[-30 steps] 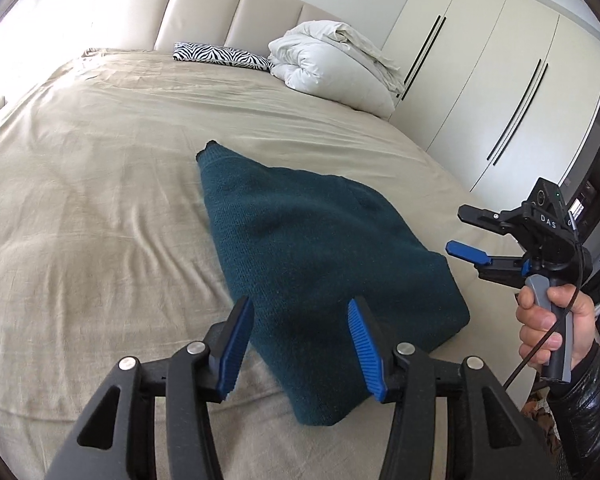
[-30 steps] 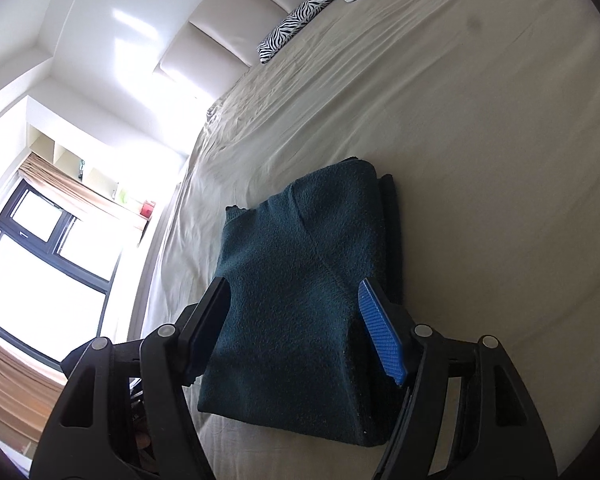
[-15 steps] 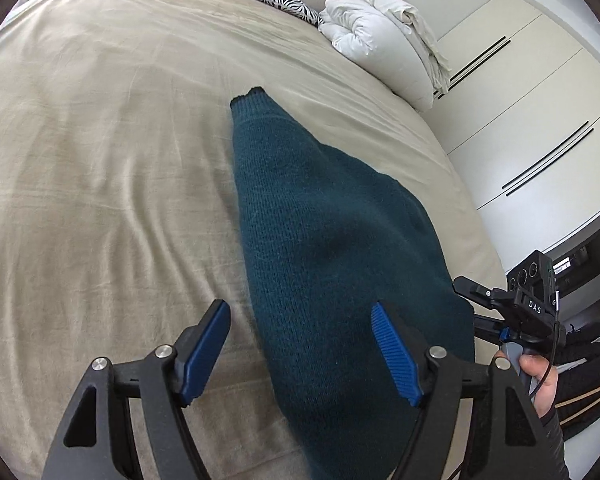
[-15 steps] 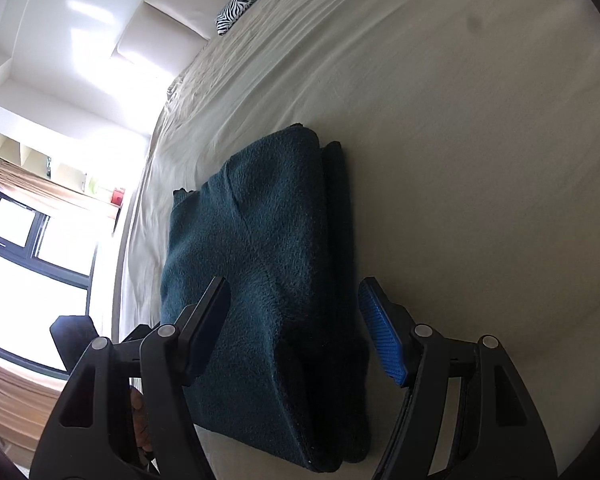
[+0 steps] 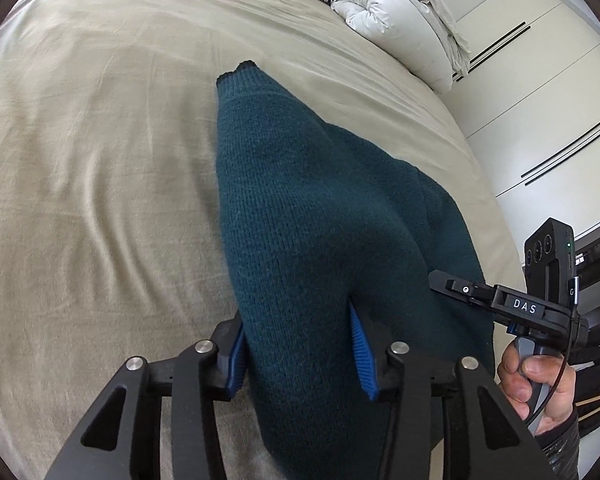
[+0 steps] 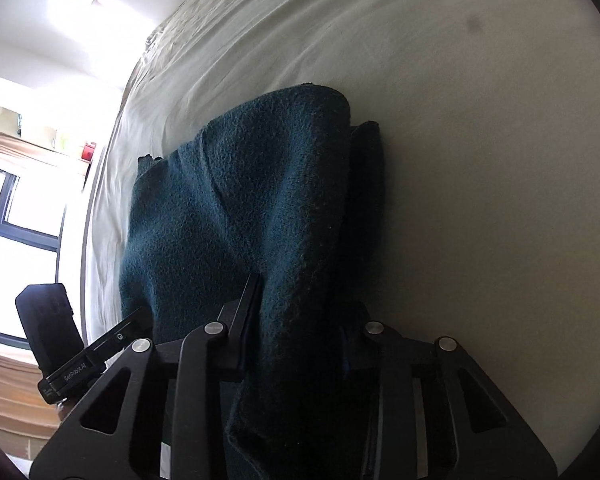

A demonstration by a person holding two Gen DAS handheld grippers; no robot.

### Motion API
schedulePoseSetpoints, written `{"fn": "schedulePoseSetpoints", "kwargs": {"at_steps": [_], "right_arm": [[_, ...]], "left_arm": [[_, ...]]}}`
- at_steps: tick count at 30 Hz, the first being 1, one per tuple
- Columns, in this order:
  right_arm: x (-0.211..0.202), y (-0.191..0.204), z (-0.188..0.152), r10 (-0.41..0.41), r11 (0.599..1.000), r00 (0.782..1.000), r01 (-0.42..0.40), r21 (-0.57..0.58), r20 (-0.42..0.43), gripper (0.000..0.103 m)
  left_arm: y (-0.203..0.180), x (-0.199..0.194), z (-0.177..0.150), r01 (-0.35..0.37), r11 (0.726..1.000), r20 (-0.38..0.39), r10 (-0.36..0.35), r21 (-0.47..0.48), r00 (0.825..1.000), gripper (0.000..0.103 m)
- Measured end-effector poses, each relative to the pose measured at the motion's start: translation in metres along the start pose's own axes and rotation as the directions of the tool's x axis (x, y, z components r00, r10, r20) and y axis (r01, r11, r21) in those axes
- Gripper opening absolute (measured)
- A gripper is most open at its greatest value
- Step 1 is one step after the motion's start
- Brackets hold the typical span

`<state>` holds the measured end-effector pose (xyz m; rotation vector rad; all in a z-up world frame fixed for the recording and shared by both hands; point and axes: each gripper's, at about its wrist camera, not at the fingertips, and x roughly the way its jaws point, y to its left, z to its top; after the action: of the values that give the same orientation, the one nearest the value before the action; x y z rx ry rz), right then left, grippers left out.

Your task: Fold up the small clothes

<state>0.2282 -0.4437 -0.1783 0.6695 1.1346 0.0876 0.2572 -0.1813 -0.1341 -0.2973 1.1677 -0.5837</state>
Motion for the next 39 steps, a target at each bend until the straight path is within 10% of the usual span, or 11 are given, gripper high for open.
{"fn": "schedulePoseSetpoints", "kwargs": {"at_steps": [6, 24, 35, 39], "right_arm": [[-0.02, 0.056, -0.022, -0.199, 0.964, 0.975, 0.214, -0.16, 0.101, 0.021], [-0.054, 0.208, -0.199, -0.052, 0.925, 0.992, 0.092, -0.37, 0.117, 0.021], [-0.001, 0.191, -0.255, -0.032, 0.953, 0.999, 0.038, -0.3, 0.026, 0.022], [0.011, 0.142, -0.253, 0.114, 0.981, 0.993, -0.115, -0.155, -0.017, 0.027]], "left_arm": [[-0.019, -0.039, -0.01, -0.061, 0.996, 0.042, 0.058, 0.071, 0.997, 0.035], [0.027, -0.209, -0.142, -0.223, 0.969, 0.165, 0.203, 0.109, 0.965, 0.036], [0.099, -0.187, -0.182, -0.199, 0.98, 0.087, 0.197, 0.016, 0.977, 0.044], [0.104, -0.183, -0.185, -0.195, 0.98, 0.104, 0.192, 0.025, 0.976, 0.052]]}}
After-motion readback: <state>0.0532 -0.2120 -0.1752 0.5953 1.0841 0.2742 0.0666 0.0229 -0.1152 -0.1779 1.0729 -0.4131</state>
